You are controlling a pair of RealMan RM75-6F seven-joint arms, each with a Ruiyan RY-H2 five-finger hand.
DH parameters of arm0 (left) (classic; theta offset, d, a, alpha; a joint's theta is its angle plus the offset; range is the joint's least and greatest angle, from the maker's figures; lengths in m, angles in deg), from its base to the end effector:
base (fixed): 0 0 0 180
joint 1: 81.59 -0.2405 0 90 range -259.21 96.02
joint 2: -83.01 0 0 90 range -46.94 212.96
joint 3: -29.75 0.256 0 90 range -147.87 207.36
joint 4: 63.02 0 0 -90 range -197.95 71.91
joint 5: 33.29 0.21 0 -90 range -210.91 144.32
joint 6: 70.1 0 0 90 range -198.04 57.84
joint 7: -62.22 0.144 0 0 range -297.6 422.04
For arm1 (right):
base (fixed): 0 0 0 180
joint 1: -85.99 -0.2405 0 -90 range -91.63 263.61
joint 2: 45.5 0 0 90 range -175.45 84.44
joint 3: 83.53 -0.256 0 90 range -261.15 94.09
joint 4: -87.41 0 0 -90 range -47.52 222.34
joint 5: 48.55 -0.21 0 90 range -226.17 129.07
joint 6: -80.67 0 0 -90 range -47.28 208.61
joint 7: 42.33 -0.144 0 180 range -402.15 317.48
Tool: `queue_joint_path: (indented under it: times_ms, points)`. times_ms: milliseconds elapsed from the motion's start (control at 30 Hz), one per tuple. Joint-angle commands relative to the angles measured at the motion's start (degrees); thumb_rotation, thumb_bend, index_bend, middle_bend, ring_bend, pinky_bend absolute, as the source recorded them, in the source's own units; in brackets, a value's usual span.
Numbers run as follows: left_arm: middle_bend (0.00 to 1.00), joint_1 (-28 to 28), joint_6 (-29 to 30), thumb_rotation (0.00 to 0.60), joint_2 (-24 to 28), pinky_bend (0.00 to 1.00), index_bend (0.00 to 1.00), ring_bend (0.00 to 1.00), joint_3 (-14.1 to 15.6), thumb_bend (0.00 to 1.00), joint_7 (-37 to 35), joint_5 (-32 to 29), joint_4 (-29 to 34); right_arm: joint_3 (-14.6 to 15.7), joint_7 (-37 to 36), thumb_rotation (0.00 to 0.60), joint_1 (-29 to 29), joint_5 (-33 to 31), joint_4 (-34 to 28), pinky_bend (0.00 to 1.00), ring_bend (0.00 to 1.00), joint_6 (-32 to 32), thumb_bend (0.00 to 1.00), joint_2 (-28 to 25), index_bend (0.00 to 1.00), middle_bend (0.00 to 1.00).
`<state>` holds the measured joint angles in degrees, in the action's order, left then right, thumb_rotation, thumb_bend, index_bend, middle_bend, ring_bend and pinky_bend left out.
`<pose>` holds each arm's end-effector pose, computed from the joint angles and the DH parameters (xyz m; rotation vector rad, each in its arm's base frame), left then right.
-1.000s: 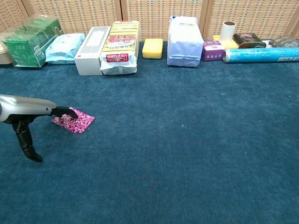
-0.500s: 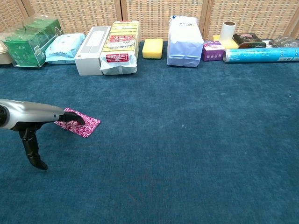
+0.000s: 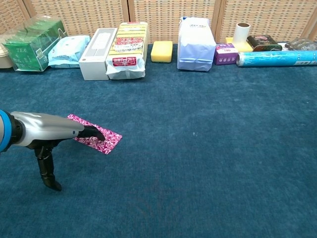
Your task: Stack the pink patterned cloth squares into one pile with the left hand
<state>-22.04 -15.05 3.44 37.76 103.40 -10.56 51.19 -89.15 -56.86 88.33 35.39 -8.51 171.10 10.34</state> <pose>-0.1446 0.2495 -0.0264 -2.1606 -1.1958 -0.2535 -0.3220 -0.1500 0.2198 1.1533 -0.9860 1.0282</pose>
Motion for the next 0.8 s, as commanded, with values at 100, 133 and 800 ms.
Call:
queue_joint_path:
  times_ms: [100,133,800]
  points:
    - [0.00,1.39,1.47,0.600,-1.87,0.03,0.00,0.00,-0.70,0.00,1.63,-1.17,1.13,-0.04,-0.14,0.600,0.01,0.01,0.05,0.00,0.00,0.05,0.03,0.01,0.17,0.05]
    - [0.00,1.58,1.67,0.600,-2.14,0.03,0.00,0.00,-0.80,0.00,1.86,-1.33,1.30,-0.06,-0.13,0.600,0.01,-0.02,0.03,0.00,0.00,0.06,0.03,0.01,0.17,0.05]
    - [0.00,6.62,7.47,0.600,-8.81,0.03,0.00,0.00,-4.20,0.00,7.83,-5.93,4.96,-0.19,-0.91,0.600,0.06,-0.29,0.18,0.00,0.00,-0.09,0.03,-0.24,0.17,0.05]
